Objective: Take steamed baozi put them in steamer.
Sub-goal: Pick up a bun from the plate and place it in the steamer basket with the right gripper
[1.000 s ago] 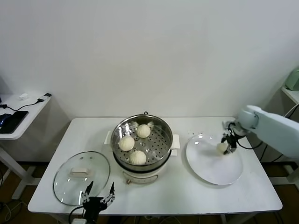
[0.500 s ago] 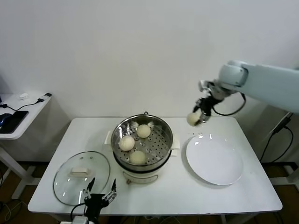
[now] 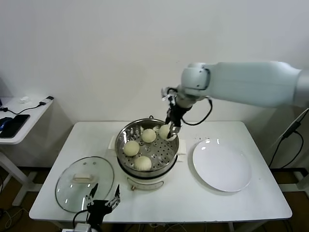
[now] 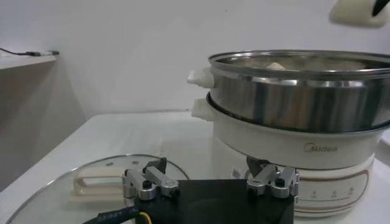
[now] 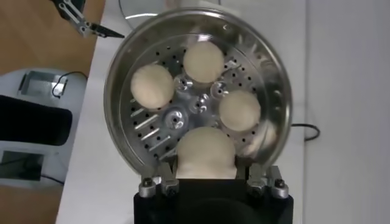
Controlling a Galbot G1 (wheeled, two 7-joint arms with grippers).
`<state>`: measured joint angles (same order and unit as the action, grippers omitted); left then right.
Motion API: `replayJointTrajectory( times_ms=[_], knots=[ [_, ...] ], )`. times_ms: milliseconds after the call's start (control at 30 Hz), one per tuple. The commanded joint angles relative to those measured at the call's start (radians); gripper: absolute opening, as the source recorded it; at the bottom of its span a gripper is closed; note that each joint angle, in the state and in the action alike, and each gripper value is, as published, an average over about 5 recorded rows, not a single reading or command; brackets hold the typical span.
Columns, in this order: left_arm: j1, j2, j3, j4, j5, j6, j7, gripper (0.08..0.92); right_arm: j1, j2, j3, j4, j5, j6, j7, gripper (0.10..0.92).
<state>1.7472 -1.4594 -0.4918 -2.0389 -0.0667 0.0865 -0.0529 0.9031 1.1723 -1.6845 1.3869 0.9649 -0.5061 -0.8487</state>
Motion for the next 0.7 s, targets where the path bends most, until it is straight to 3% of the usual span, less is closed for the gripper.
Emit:
replayJointTrajectory(
  times_ms=[33,700],
  knots=[
    [0.0,0.001,0.003,0.003,-0.001,0.0,0.001,0.823,-0.135,0.092,-0.001,-0.023,-0.015,-0.057,0.07,0.636],
    [0.003,0.001,0.003,0.004,-0.002,-0.008,-0.004,0.823,-0.254,0.056,0.054,-0.098,-0.094,-0.001,0.095,0.651]
  ],
)
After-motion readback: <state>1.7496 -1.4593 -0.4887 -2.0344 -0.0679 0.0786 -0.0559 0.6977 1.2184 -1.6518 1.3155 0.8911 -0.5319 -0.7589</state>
